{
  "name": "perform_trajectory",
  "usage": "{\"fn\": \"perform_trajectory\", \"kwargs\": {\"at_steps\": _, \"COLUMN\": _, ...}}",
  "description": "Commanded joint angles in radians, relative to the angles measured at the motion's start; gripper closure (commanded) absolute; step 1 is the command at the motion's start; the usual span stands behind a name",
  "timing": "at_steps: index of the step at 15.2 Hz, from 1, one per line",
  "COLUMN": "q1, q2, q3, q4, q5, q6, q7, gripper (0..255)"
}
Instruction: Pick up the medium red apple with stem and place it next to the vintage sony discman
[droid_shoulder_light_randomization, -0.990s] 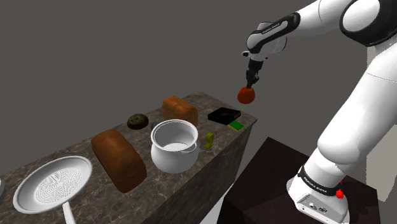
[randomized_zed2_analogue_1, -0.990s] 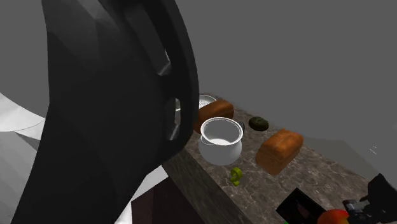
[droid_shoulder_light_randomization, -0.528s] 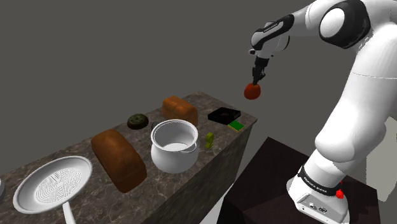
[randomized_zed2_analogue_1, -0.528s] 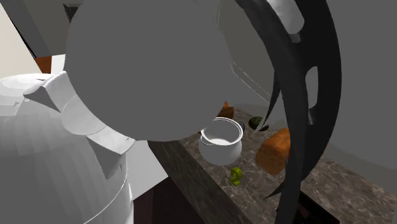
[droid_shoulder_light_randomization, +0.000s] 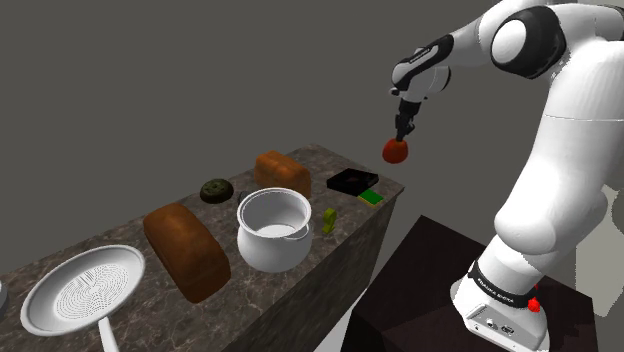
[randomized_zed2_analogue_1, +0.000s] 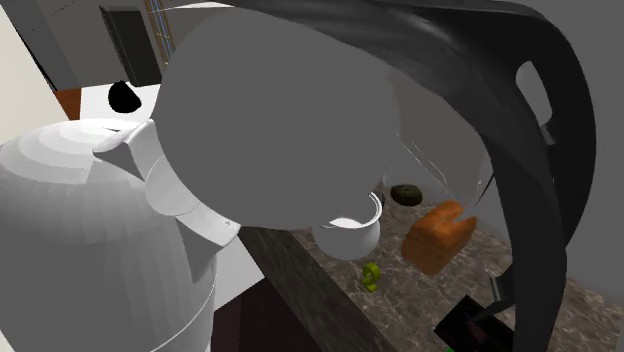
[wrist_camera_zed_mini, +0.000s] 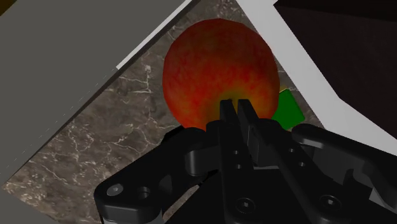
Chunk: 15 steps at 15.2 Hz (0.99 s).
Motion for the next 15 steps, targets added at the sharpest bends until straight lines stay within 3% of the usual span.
{"fn": "perform_trajectory", "kwargs": {"at_steps": 1, "q1": -0.001, "q2": 0.012, "q3": 0.002, "q4": -0.014, "q5": 0.007, "q6": 0.025, "q7": -0.005, "gripper": 255}}
{"fn": "perform_trajectory", "kwargs": {"at_steps": 15, "q1": -0.018, "q2": 0.122, "q3": 0.026, "q4": -0.066, "q5": 0.065, "q6": 0.180, "q7": -0.047, "gripper": 255}}
